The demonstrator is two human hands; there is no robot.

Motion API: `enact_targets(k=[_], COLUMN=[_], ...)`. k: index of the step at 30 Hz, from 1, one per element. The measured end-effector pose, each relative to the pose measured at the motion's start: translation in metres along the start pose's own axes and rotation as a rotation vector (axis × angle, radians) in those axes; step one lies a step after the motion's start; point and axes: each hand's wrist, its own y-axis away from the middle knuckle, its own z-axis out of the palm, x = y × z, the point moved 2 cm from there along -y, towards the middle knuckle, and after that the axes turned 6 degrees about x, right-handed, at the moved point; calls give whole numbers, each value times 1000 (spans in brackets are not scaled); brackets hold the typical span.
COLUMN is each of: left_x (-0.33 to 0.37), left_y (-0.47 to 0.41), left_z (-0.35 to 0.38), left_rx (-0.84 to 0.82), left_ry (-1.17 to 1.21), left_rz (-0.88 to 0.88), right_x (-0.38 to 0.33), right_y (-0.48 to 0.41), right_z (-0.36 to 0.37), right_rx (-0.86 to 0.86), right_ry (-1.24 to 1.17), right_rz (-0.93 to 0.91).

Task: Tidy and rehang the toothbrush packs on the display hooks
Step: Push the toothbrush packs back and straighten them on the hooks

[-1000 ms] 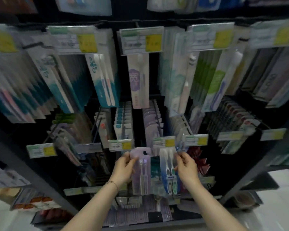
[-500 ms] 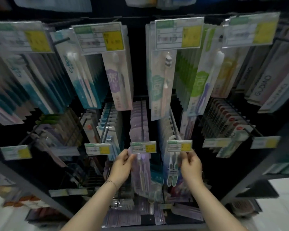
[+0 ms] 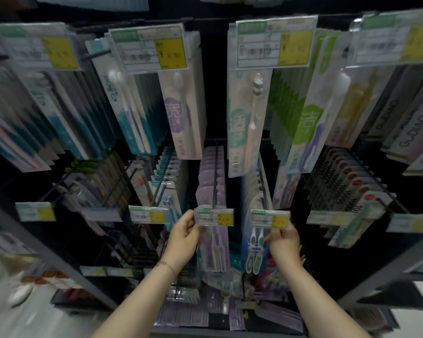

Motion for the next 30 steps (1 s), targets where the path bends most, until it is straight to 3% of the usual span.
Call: enact_targets(k=[11, 17, 22, 30], left_x=[-1, -5, -9, -8], left_y=[-16, -40, -60, -62], left_z=[9, 14, 16, 11], left_rx=[125, 94, 165, 175], left_ry=[72, -58, -219, -178], left_rz=[-66, -37, -129, -146], right_x=[-6, -10, -10, -6], right_y=[-4, -2, -3, -12], right_z=[4, 3, 3, 7], right_rx=[15, 18, 9, 19], right_ry=[-13, -23, 13, 32], right_rz=[64, 64, 59, 137])
